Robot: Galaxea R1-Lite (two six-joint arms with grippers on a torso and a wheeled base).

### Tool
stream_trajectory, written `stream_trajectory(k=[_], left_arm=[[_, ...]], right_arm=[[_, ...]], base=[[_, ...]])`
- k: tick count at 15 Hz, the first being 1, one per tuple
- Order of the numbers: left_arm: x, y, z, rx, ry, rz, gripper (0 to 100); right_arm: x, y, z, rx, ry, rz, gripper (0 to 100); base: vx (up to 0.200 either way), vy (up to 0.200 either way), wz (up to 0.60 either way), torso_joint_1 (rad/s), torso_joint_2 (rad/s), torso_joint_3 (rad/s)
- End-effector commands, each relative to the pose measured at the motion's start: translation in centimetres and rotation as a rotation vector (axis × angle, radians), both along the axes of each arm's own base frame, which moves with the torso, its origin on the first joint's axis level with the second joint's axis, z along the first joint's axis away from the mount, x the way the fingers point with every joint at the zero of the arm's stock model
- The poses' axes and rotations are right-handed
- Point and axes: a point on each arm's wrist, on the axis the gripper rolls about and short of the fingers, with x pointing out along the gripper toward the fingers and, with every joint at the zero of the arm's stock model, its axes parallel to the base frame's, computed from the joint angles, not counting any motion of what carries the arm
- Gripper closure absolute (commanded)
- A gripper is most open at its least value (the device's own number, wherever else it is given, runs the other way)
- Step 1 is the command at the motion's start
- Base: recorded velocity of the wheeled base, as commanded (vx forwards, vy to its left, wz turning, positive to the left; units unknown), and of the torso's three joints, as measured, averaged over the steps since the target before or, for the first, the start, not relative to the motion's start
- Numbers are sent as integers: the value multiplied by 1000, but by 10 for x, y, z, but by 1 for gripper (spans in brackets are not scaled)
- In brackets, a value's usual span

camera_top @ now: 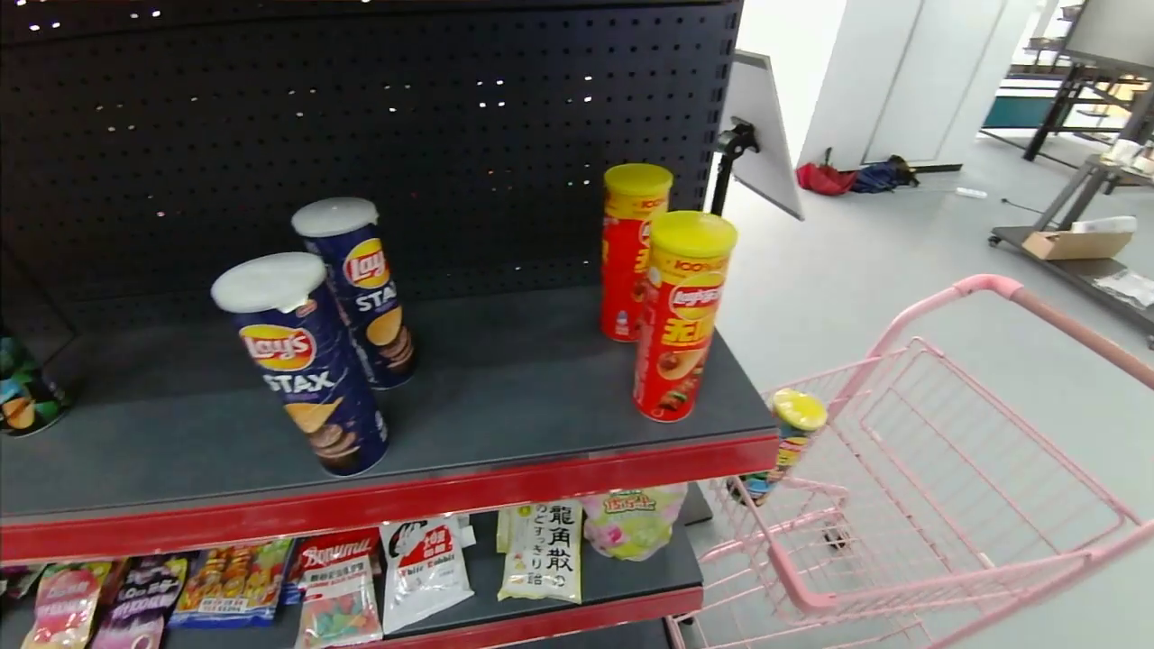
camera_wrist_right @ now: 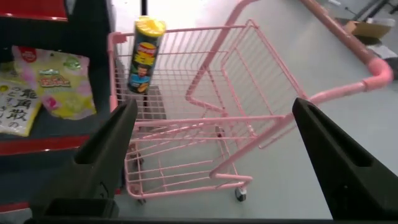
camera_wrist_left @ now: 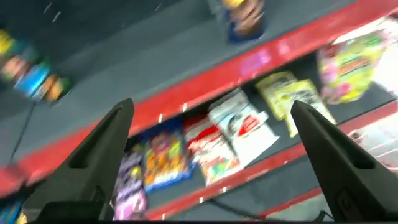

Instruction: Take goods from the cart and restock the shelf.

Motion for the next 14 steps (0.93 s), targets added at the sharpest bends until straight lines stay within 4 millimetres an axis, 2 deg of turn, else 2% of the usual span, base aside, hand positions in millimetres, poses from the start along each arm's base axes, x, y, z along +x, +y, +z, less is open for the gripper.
stream_trajectory(k=[1, 7, 13, 14], left_arm=[[0, 0, -1, 0, 2, -5, 0], [1, 0, -2, 4, 8, -4, 0], [1, 0, -3, 7, 13, -6, 0], [2, 0, -4, 7, 16, -6, 0]], right_arm=[[0, 0, 0, 0, 0, 1, 0], [0, 0, 0, -1, 2, 0, 0], [0, 0, 0, 0, 2, -4, 0], [0, 0, 0, 0, 2, -4, 0]], base=[[0, 0, 0, -90, 286, 149], [0, 0, 0, -8, 24, 14], [0, 0, -600, 0, 6, 2], [0, 0, 0, 0, 0, 0]])
